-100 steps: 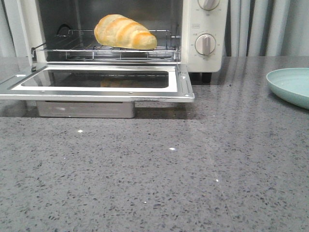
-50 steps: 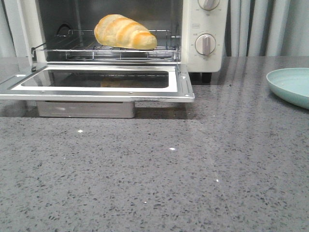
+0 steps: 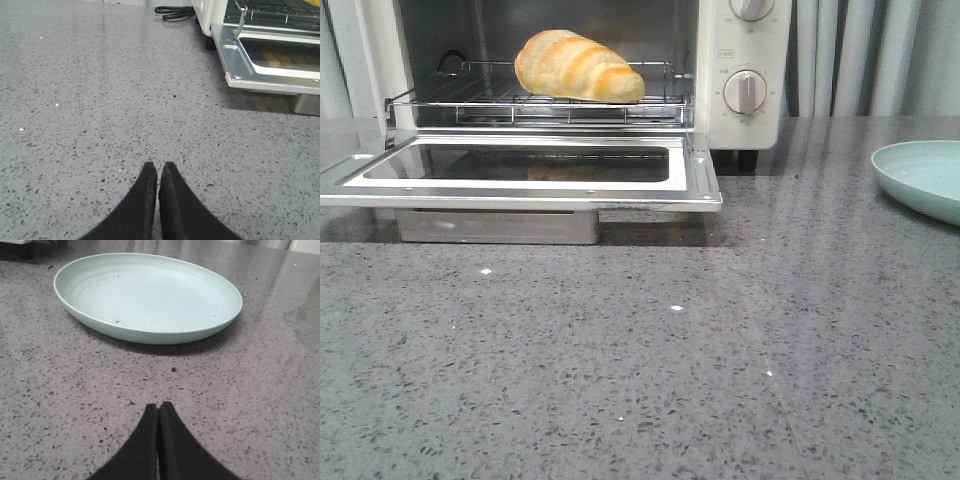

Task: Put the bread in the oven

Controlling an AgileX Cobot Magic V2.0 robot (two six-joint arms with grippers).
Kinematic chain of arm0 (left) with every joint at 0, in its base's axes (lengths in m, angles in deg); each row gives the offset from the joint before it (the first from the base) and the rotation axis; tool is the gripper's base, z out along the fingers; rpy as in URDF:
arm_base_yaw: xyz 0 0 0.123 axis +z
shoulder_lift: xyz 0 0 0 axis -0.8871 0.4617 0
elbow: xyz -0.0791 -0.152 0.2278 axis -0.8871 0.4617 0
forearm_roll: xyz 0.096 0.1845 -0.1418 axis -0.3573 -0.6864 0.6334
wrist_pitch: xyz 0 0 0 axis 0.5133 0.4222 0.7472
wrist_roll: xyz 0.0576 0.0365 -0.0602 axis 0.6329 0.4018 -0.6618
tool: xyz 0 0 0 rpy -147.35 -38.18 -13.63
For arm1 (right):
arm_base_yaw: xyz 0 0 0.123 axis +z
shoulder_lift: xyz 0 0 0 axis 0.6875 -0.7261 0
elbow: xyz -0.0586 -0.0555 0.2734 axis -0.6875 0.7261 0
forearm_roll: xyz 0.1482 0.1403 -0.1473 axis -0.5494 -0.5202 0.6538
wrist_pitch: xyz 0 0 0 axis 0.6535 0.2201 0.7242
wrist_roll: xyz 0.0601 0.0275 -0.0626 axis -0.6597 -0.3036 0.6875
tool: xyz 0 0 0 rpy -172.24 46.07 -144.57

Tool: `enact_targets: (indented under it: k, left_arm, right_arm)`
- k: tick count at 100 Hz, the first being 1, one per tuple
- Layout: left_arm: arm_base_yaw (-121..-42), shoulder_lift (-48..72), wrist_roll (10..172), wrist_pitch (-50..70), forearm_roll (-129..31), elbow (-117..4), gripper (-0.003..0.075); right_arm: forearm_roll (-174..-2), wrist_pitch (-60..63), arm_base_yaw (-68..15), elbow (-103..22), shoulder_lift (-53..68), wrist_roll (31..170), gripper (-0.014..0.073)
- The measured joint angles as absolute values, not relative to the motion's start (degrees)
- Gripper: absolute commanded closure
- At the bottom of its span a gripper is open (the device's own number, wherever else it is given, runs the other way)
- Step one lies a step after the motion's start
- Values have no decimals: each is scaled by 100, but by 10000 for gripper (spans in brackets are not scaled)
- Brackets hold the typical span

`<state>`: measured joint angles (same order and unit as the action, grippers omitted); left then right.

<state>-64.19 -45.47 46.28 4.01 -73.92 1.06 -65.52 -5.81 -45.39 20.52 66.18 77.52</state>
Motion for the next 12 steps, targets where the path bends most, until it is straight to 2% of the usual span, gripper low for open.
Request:
enact_targets:
  k: [12]
  left_arm:
    - [-6419, -4547, 4628, 401, -7392, 106, 741]
  right_arm:
    - [-6641, -581, -4539, 2052, 6618, 7752, 665]
